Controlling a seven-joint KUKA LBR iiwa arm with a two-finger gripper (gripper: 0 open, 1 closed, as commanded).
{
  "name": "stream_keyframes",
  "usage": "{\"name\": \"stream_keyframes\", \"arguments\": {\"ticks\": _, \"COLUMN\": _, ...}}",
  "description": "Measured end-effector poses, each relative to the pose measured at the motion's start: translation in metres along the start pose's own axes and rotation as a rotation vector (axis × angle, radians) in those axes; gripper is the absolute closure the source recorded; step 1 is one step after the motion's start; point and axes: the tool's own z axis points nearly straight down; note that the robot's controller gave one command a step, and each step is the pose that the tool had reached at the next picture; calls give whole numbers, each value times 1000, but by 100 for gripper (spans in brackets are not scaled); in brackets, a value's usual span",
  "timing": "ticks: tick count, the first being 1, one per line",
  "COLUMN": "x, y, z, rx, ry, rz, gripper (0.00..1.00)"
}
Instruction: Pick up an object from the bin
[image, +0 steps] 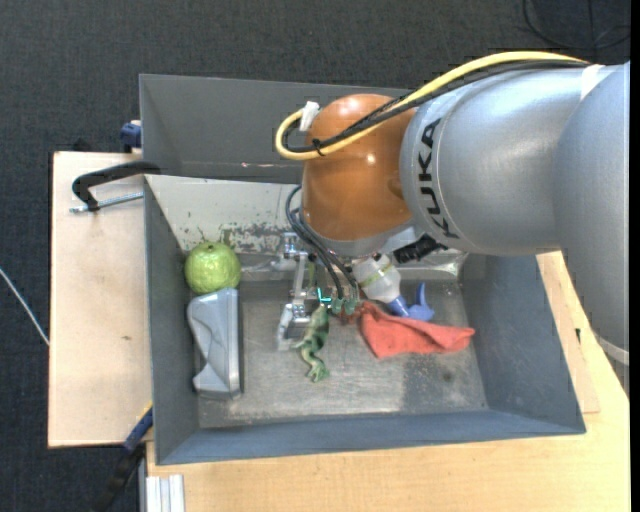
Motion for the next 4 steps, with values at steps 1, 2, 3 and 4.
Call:
{"name": "stream_keyframes", "arguments": {"ticks": 1, "x": -2, "y": -1, "z": -4, "rx": -1, "ry": -8, "rz": 2, "gripper": 0}}
{"name": "stream_keyframes", "arguments": {"ticks": 2, "x": -6, "y": -17, "z": 27, "rx": -3, "ry": -16, "rz": -150, "gripper": 0}}
{"name": "stream_keyframes", "arguments": {"ticks": 3, "x": -31, "y": -69, "z": 100, "rx": 2, "ry": -10, "rz": -493, "gripper": 0}}
{"name": "stream_keyframes", "arguments": {"ticks": 4, "x": -38, "y": -75, "z": 107, "rx": -13, "ry": -19, "rz": -521, "gripper": 0}}
